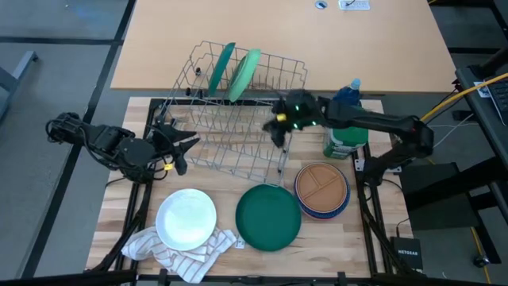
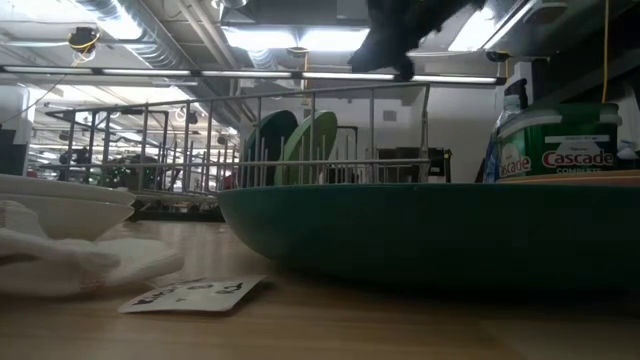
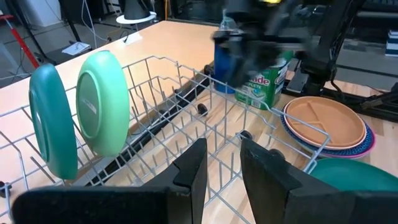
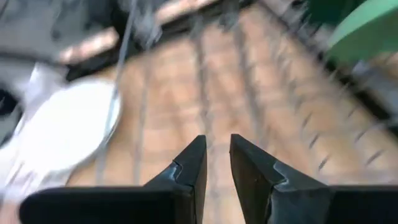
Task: Sort dishes
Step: Put the dark green plate in the dish rack
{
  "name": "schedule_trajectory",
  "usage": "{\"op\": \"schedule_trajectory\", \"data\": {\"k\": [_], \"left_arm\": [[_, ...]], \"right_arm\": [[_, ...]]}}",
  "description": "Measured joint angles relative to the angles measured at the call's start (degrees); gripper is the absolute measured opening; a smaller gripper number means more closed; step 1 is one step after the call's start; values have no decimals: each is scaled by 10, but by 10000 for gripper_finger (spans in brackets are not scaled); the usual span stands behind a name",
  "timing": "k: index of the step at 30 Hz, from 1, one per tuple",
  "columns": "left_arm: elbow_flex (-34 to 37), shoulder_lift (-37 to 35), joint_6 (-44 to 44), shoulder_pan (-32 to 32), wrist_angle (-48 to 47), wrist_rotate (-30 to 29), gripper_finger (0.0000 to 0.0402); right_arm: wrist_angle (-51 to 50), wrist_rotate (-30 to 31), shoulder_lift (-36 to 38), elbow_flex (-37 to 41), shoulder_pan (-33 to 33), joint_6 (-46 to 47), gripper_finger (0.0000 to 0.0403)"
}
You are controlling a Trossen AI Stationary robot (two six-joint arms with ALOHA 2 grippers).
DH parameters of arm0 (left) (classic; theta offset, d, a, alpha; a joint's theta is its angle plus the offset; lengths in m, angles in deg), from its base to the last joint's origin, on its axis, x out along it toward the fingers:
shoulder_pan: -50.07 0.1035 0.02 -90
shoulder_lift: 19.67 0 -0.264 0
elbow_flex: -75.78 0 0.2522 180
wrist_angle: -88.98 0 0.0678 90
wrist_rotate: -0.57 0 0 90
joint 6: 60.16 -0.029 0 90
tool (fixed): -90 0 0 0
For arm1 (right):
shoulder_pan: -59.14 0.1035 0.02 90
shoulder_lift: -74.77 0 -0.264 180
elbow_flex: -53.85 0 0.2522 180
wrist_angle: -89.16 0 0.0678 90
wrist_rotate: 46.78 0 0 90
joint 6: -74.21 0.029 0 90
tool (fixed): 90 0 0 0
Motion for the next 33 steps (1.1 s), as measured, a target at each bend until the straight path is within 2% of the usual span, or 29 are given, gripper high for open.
{"op": "schedule_trajectory", "data": {"k": [3, 7, 15, 21, 28, 33], "left_arm": [[0, 12, 0, 0, 0, 0, 88], [0, 35, 0, 0, 1, 0, 88], [0, 90, 4, 0, 2, 0, 88], [0, 126, 8, 0, 5, 0, 88], [0, 148, 8, 0, 5, 0, 88], [0, 148, 8, 0, 5, 0, 88]], "right_arm": [[-78, 6, 22, 0, 53, 19, 74], [-174, 10, 31, 0, 129, 93, 74], [-310, 124, 10, 1, 260, 216, 74], [-308, 131, -16, 1, 318, 215, 74], [-293, 130, -66, 1, 337, 216, 74], [-294, 55, -105, 1, 337, 216, 74]]}}
